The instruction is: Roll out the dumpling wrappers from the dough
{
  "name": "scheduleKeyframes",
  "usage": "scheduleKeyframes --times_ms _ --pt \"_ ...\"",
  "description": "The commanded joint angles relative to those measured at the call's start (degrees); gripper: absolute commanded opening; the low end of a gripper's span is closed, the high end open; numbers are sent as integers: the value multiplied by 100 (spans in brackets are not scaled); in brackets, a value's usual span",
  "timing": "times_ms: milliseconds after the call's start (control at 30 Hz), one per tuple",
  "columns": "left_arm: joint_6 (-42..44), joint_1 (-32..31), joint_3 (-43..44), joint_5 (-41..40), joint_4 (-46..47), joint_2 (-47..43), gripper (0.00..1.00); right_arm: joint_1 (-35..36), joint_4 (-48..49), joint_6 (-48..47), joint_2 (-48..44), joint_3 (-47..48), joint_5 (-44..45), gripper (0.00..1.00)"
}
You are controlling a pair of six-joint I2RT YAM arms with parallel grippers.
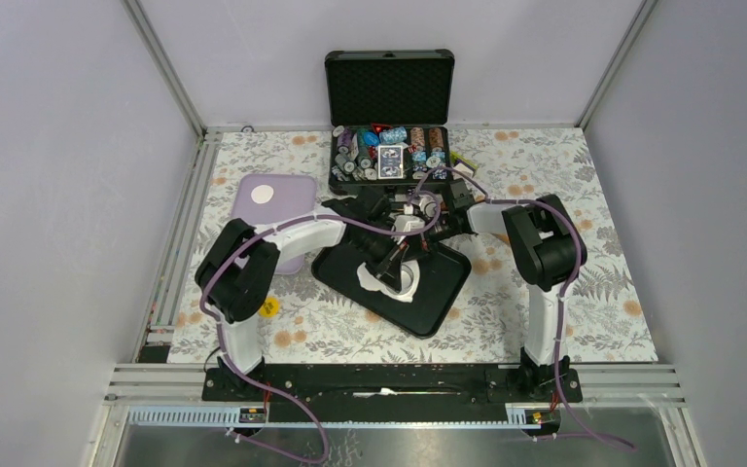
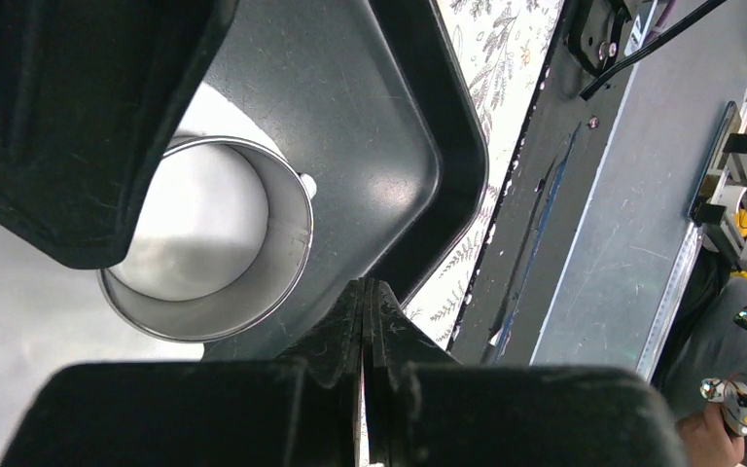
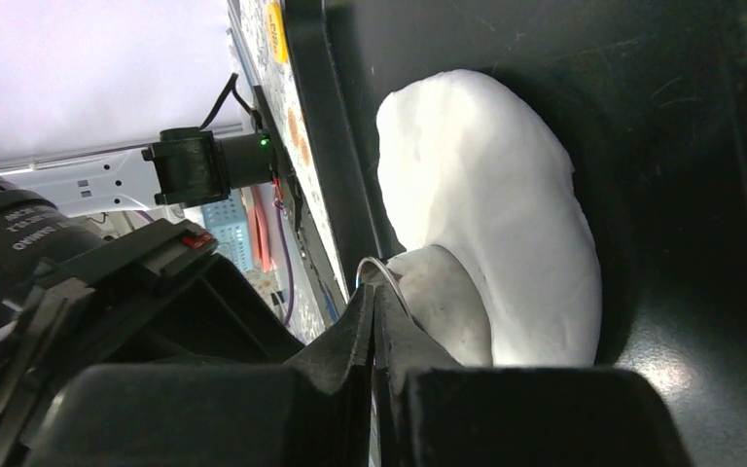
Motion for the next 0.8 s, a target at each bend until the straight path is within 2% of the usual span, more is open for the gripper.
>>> scheduleKeyframes --times_ms 0,300,767 --pt "184 -17 26 144 96 153 0 -16 116 50 45 -51 -325 0" --pt "141 -28 26 113 177 353 0 -15 -298 -316 165 -69 -402 0" --pt "-16 253 219 390 150 834 0 -10 -309 -386 278 -165 -270 0"
